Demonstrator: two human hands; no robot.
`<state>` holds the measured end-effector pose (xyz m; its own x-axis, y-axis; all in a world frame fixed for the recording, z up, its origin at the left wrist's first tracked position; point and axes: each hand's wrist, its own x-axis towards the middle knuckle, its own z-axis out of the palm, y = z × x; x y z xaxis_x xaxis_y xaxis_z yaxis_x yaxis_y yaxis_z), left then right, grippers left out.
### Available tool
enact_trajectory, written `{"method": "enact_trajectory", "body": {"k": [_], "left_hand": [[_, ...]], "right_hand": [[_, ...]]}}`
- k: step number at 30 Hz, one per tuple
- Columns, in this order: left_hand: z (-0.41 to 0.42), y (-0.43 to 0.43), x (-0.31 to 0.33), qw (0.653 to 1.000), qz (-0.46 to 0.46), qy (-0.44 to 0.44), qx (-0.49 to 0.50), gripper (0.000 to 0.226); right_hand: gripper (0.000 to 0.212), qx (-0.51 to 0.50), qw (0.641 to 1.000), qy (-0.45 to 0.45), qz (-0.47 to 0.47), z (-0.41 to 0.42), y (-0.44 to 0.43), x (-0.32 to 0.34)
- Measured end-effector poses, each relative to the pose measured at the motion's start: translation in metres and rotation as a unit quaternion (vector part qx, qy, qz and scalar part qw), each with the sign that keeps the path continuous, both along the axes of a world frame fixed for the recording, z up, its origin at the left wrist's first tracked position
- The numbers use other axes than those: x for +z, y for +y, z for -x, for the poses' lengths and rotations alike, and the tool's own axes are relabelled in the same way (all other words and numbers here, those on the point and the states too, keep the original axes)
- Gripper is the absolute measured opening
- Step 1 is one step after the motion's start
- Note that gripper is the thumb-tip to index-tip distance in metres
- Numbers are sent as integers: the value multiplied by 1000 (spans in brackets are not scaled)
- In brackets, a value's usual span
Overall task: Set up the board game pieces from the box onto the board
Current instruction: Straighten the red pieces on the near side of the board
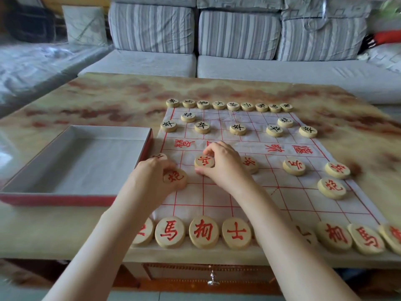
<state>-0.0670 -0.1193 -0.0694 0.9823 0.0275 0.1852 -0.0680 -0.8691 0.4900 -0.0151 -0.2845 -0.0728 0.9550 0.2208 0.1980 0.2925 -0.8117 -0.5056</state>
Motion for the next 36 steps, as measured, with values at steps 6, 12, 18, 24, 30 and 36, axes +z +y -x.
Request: {"method": "enact_trajectory", "body": {"k": [6, 12, 18, 24, 30, 36], "left_hand": [[4, 6, -1, 997, 77, 10, -21, 60], [1, 1, -3, 999, 10, -13, 28, 56], [-1, -3, -5, 999, -12, -1, 33, 49], [6, -1, -3, 1000, 15, 14, 17, 53], [8, -1, 0, 999, 36, 27, 6, 55], [7, 0, -2, 999, 38, 16, -1, 52]], "right_hand": [[45, 37, 996, 75, -14, 2, -6, 8], [63, -26, 1000, 18, -4, 0, -7, 0], [54, -19, 1000, 25, -1, -4, -3, -5], [56, 58, 995, 86, 8, -3, -6, 0], [63, 19, 998, 48, -25, -5, -7, -3], [50, 48, 997, 51, -10, -5, -6, -4]]}}
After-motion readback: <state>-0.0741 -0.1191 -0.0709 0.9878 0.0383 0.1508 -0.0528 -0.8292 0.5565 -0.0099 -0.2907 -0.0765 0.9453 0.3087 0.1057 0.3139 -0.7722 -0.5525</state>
